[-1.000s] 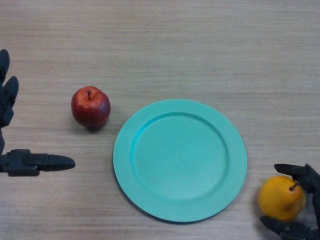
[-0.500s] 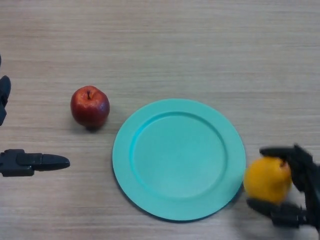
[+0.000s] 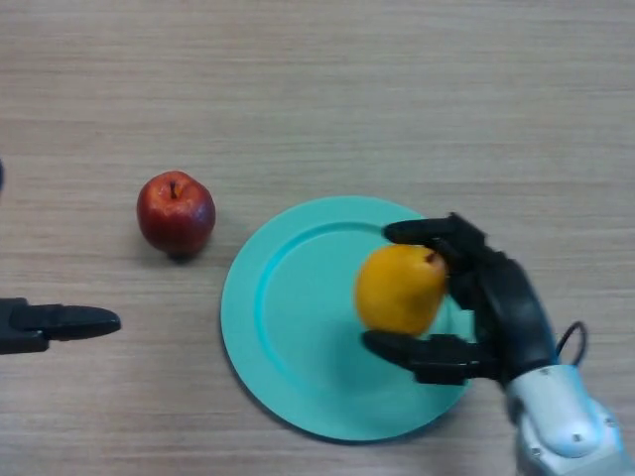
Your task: Pick up the yellow pear and place it on the plate
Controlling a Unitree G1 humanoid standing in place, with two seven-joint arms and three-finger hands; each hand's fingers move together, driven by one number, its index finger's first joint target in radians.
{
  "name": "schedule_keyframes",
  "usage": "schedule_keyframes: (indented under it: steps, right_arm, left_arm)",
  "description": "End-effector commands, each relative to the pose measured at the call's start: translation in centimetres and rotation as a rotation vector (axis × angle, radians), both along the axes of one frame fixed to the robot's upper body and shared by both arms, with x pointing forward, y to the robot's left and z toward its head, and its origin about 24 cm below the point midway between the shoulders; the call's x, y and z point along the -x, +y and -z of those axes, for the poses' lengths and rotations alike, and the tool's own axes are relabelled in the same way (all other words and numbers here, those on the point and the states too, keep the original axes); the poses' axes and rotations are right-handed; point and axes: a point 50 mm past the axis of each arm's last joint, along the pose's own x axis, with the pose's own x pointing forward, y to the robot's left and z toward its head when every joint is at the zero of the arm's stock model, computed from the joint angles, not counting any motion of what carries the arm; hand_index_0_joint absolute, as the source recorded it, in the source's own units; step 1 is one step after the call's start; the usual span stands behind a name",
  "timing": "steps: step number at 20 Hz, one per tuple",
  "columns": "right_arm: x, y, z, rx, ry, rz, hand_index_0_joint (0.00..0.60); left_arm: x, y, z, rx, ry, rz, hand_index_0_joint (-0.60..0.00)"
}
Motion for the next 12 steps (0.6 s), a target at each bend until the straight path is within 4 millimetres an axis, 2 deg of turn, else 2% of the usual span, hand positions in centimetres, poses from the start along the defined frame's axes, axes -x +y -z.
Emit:
schedule_keyframes:
  steps: [1, 6, 10, 11, 12]
  right_arm:
    - [-0.9, 1.1, -3.3, -0.103, -0.252, 0.018, 0.6]
    - [-1.0, 2.7, -1.2, -0.121, -0.2, 0.066, 0.6]
    - [-0.8, 3.1, 1.1, 0.006, -0.159, 0.068, 0.6]
    - [-0.8, 3.0, 1.2, 0.016, -0.157, 0.068, 0.45]
    - [-0.9, 3.0, 1.4, 0.032, -0.154, 0.071, 0.35]
  left_arm:
    - [1.0, 0.7, -3.7, -0.098, -0.2, -0.018, 0.0]
    - [1.3, 0.6, -3.5, -0.117, -0.186, -0.018, 0.0]
    - [1.5, 0.7, -3.3, -0.111, -0.192, -0.032, 0.0]
    - [1.6, 0.7, -3.3, -0.112, -0.192, -0.032, 0.0]
    - [1.6, 0.7, -3.3, -0.112, -0.192, -0.033, 0.0]
